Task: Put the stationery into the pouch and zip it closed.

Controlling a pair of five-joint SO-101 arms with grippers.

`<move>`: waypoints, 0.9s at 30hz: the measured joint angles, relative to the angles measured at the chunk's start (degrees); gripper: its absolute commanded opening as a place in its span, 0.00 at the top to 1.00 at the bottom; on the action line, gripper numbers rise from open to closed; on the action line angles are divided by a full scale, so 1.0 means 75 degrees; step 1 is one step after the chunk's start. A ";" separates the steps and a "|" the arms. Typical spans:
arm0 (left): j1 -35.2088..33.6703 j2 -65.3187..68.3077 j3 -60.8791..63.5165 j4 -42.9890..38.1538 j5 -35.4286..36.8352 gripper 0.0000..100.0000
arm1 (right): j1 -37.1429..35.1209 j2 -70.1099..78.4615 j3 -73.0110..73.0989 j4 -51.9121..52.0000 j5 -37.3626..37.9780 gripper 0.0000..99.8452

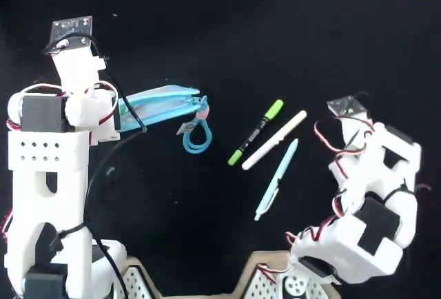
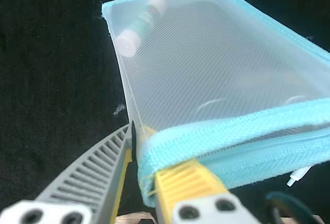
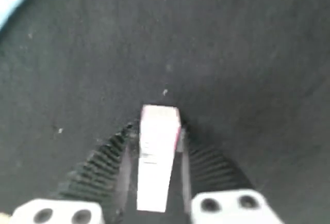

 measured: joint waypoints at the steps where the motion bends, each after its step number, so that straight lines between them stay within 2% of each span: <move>1: 0.0000 0.0000 0.0000 0.0000 0.0000 0.97 | 0.0070 0.0000 -0.0035 0.0199 0.0000 0.99; 8: 0.0000 0.0000 0.0000 0.0000 0.0000 0.97 | 0.0105 -0.1043 -0.0469 0.1512 -0.0047 0.99; 12: 0.0000 0.0000 0.0000 0.0000 0.0000 0.97 | -0.0469 -0.2485 -0.0305 0.2227 -0.0211 0.99; 16: 0.0000 0.0000 0.0000 0.0000 0.0000 0.97 | -0.1747 -0.4126 0.0035 0.2391 -0.0949 0.99; 19: 0.0000 0.0000 0.0094 0.0000 0.0000 0.97 | -0.2930 -0.5603 0.0035 0.2590 -0.1958 0.99; 23: 0.0000 0.0000 0.0164 -0.0012 0.0000 0.97 | -0.4829 -0.7689 -0.0316 0.3106 -0.3388 0.99; 27: 0.0000 0.0000 0.0164 -0.0012 0.0000 0.97 | -0.6881 -0.9483 -0.0410 0.2532 -0.4923 0.99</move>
